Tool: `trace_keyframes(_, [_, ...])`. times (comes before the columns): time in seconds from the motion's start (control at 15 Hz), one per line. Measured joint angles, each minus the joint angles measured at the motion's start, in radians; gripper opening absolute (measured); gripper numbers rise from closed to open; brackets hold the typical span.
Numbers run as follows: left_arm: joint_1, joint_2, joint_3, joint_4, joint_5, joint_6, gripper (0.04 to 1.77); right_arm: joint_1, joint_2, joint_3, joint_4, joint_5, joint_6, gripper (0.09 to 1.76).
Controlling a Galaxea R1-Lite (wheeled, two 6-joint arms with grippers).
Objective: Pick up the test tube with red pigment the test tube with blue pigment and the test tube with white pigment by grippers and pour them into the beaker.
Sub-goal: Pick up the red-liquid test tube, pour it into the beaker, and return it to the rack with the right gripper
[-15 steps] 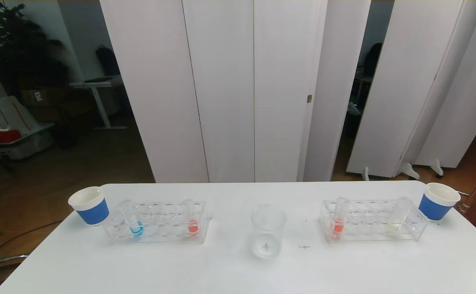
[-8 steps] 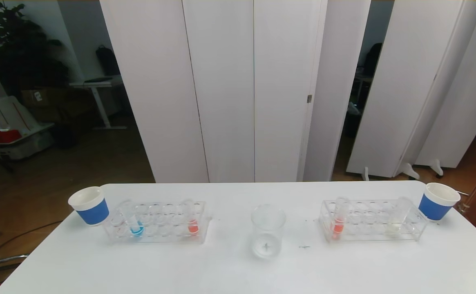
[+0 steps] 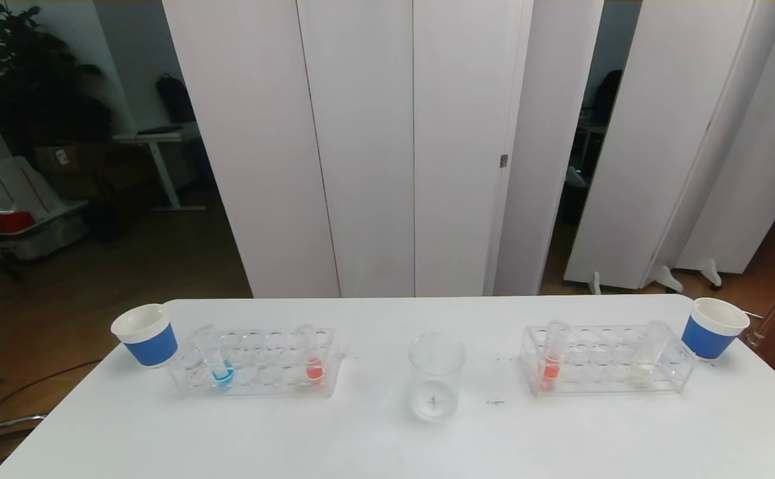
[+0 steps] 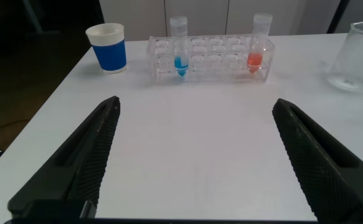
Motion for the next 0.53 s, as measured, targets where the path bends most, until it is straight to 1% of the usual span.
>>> trace_keyframes(0.33, [0.0, 0.0, 0.0, 0.0, 0.0, 0.0, 1.75, 0.007, 0.267, -0.024, -0.217, 0.003, -0.001, 1.75])
trace_keyframes(0.53, [0.0, 0.0, 0.0, 0.0, 0.0, 0.0, 1.75, 0.044, 0.413, -0.027, -0.294, 0.007, 0.0, 1.75])
